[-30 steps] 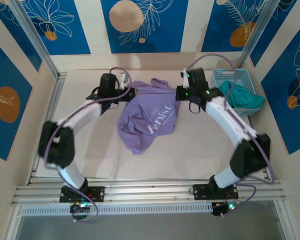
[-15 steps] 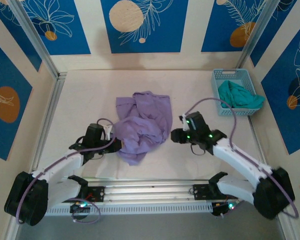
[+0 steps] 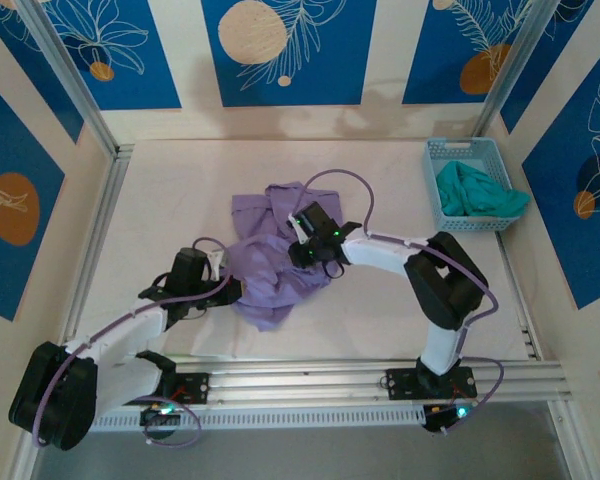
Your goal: Fold the inside-out t-shirt
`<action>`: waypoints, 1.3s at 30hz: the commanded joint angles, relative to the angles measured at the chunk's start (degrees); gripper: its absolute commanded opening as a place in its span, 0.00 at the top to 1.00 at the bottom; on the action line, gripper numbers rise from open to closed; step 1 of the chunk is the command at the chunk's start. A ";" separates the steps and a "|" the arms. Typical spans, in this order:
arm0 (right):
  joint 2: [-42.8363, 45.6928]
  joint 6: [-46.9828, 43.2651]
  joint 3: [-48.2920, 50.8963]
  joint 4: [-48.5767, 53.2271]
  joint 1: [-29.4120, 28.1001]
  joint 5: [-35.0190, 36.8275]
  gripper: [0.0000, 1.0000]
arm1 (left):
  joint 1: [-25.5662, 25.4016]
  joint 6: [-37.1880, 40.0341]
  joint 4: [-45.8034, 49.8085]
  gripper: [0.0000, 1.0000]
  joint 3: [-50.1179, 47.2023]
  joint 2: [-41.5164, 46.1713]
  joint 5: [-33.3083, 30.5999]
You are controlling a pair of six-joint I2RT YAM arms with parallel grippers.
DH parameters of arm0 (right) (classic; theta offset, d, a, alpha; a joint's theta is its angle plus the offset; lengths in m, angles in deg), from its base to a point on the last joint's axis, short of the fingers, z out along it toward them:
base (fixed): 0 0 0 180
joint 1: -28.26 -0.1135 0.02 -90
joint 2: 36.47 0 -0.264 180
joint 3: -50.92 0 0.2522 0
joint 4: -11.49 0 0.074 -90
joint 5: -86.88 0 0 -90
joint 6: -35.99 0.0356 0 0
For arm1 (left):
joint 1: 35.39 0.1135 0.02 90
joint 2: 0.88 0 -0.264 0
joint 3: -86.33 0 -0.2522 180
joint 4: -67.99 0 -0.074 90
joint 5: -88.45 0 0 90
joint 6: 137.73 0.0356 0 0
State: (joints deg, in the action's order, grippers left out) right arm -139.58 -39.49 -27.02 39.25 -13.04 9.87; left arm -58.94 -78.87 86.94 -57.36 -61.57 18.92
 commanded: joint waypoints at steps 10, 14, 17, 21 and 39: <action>31.78 -4.39 1.87 11.75 4.02 -0.92 1.00 | -4.37 1.51 -6.63 0.98 3.70 2.32 4.17; 40.93 -4.98 1.31 15.38 6.32 -3.01 1.00 | -5.98 2.14 -6.49 0.99 8.42 1.11 3.89; 43.80 -5.22 0.55 16.57 7.41 -3.27 1.00 | -5.98 2.31 -3.39 1.00 10.43 0.80 -1.45; 42.34 -3.47 1.87 15.41 8.25 -6.79 1.00 | -5.98 3.41 1.12 1.00 10.50 0.20 -10.32; 29.92 5.19 5.82 6.39 6.23 -19.59 1.00 | -25.02 16.63 8.12 0.24 19.79 -3.01 -26.87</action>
State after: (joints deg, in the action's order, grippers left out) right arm -110.84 -35.47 -20.88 46.79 -6.57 -7.66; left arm -81.61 -66.91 96.30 -40.31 -61.44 -5.45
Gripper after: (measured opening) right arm 0.059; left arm 0.744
